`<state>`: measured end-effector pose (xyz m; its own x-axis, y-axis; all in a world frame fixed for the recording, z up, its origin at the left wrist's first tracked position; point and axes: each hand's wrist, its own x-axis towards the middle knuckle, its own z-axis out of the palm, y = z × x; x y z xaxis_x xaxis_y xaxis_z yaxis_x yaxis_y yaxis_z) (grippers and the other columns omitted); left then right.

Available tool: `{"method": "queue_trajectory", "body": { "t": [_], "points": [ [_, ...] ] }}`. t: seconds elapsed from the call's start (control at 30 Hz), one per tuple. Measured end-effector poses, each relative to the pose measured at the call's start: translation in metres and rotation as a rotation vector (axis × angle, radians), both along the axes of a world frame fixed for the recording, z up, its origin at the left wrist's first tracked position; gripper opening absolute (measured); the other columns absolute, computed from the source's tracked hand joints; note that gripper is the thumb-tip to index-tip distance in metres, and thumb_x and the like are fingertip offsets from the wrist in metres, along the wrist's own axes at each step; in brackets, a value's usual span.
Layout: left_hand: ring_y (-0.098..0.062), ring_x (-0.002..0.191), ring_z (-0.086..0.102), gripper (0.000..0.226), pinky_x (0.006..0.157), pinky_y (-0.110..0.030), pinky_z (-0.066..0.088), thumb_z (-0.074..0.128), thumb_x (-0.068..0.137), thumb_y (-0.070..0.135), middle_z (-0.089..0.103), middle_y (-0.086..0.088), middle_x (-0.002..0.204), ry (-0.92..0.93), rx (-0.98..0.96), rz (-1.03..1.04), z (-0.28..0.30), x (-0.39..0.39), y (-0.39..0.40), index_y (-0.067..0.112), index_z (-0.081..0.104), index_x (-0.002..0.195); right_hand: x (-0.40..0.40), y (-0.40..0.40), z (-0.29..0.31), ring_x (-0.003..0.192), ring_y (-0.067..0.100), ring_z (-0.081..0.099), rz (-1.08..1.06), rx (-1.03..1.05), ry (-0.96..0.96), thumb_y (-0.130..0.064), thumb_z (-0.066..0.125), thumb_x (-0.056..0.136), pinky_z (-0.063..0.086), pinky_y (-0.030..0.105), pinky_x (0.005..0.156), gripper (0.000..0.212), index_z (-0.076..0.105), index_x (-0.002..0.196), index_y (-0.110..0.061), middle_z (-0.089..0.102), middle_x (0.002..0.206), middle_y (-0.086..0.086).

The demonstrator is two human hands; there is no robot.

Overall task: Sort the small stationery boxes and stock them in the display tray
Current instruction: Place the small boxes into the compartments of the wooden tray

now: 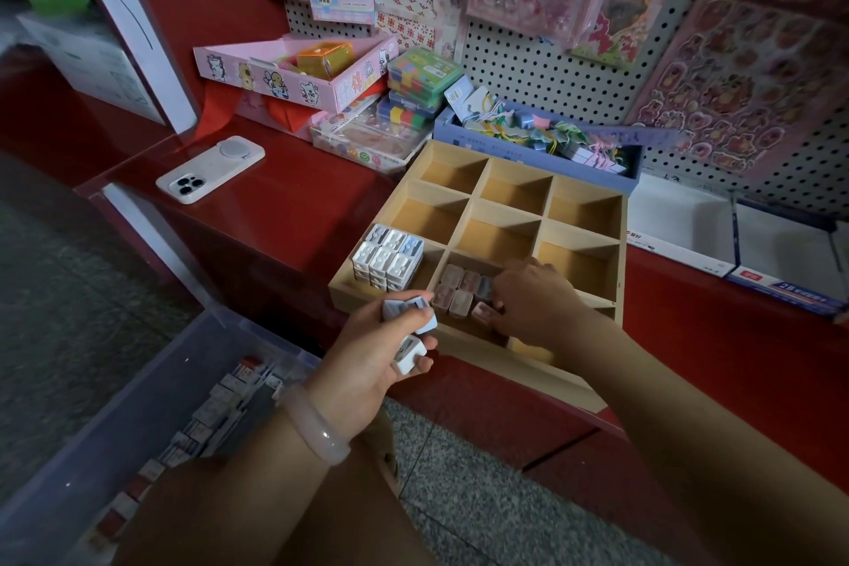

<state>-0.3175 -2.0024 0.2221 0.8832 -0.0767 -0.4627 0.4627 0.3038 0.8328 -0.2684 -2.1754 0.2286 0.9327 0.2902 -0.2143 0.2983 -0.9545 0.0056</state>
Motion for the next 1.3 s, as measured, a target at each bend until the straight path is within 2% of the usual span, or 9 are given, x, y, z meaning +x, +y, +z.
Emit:
{"method": "queue_trajectory", "body": {
  "t": [0.17, 0.47, 0.6, 0.8, 0.93, 1.0, 1.07, 1.17, 1.3],
  "points": [
    [-0.012, 0.058, 0.057, 0.015, 0.043, -0.019, 0.043, 0.056, 0.090, 0.001, 0.058, -0.007, 0.079, 0.001, -0.003, 0.019, 0.001, 0.001, 0.001, 0.010, 0.067, 0.095, -0.001, 0.005, -0.004, 0.104, 0.020, 0.050, -0.064, -0.042, -0.025, -0.044, 0.042, 0.095, 0.036, 0.034, 0.095, 0.031, 0.056, 0.094, -0.016, 0.053, 0.096, 0.002],
    [-0.012, 0.060, 0.057, 0.015, 0.044, -0.020, 0.044, 0.056, 0.090, 0.001, 0.058, -0.006, 0.080, -0.007, -0.016, 0.013, 0.002, -0.001, 0.001, 0.011, 0.066, 0.095, -0.004, 0.002, -0.007, 0.112, 0.020, 0.046, -0.036, -0.049, -0.033, -0.043, 0.048, 0.093, 0.033, 0.036, 0.100, 0.033, 0.061, 0.108, -0.016, 0.056, 0.114, 0.002],
    [-0.012, 0.061, 0.057, 0.016, 0.044, -0.019, 0.044, 0.056, 0.091, 0.001, 0.058, -0.005, 0.078, -0.008, -0.026, 0.014, 0.003, -0.002, 0.001, 0.012, 0.066, 0.096, -0.004, 0.008, -0.008, 0.112, 0.022, 0.048, -0.055, -0.048, -0.079, -0.034, 0.048, 0.095, 0.034, 0.036, 0.099, 0.028, 0.059, 0.111, -0.015, 0.057, 0.114, 0.004],
    [-0.012, 0.061, 0.054, 0.018, 0.044, -0.018, 0.043, 0.056, 0.090, 0.001, 0.058, -0.004, 0.079, 0.020, -0.115, 0.039, 0.003, -0.002, 0.005, 0.009, 0.066, 0.103, -0.008, 0.005, -0.005, 0.113, 0.022, 0.047, -0.045, -0.041, -0.067, -0.035, 0.049, 0.095, 0.035, 0.035, 0.099, 0.029, 0.059, 0.113, -0.015, 0.055, 0.117, 0.004],
    [-0.011, 0.060, 0.054, 0.023, 0.044, -0.018, 0.042, 0.057, 0.088, 0.000, 0.060, -0.003, 0.075, 0.024, -0.154, 0.029, 0.004, -0.002, 0.007, 0.009, 0.065, 0.108, -0.014, 0.006, 0.013, 0.103, 0.018, 0.052, -0.021, 0.252, -0.114, -0.033, 0.060, 0.089, 0.045, 0.028, 0.087, 0.030, 0.061, 0.113, -0.016, 0.055, 0.112, 0.003],
    [-0.011, 0.060, 0.054, 0.022, 0.044, -0.018, 0.042, 0.057, 0.088, 0.000, 0.061, -0.001, 0.072, 0.020, -0.160, 0.018, 0.005, -0.002, 0.007, 0.009, 0.064, 0.107, -0.017, 0.011, 0.022, 0.103, 0.018, 0.055, 0.121, 0.508, -0.142, -0.028, 0.068, 0.084, 0.041, 0.019, 0.084, 0.036, 0.062, 0.117, -0.015, 0.059, 0.113, 0.003],
    [-0.009, 0.058, 0.055, 0.016, 0.044, -0.018, 0.042, 0.058, 0.088, 0.002, 0.062, -0.001, 0.070, 0.000, -0.137, -0.019, 0.006, -0.002, 0.007, 0.009, 0.064, 0.101, -0.019, 0.018, 0.026, 0.105, 0.012, 0.055, 0.278, 0.661, -0.037, -0.026, 0.071, 0.082, 0.039, 0.012, 0.084, 0.043, 0.060, 0.122, -0.015, 0.061, 0.117, 0.001],
    [-0.008, 0.058, 0.054, 0.009, 0.043, -0.017, 0.040, 0.059, 0.087, 0.006, 0.062, -0.001, 0.069, -0.015, -0.102, -0.070, 0.008, -0.004, 0.008, 0.010, 0.064, 0.093, -0.018, 0.021, 0.023, 0.107, 0.007, 0.054, 0.316, 0.701, 0.032, -0.023, 0.070, 0.083, 0.036, 0.003, 0.082, 0.043, 0.060, 0.124, -0.017, 0.061, 0.120, -0.002],
    [-0.010, 0.058, 0.051, 0.005, 0.041, -0.017, 0.038, 0.060, 0.088, 0.006, 0.065, -0.002, 0.066, 0.016, -0.063, -0.100, 0.009, -0.005, 0.009, 0.008, 0.064, 0.090, -0.016, 0.022, 0.017, 0.100, 0.008, 0.056, 0.354, 0.735, -0.012, -0.022, 0.072, 0.081, 0.042, 0.012, 0.084, 0.039, 0.064, 0.118, -0.015, 0.062, 0.112, -0.002]
  ]
}}
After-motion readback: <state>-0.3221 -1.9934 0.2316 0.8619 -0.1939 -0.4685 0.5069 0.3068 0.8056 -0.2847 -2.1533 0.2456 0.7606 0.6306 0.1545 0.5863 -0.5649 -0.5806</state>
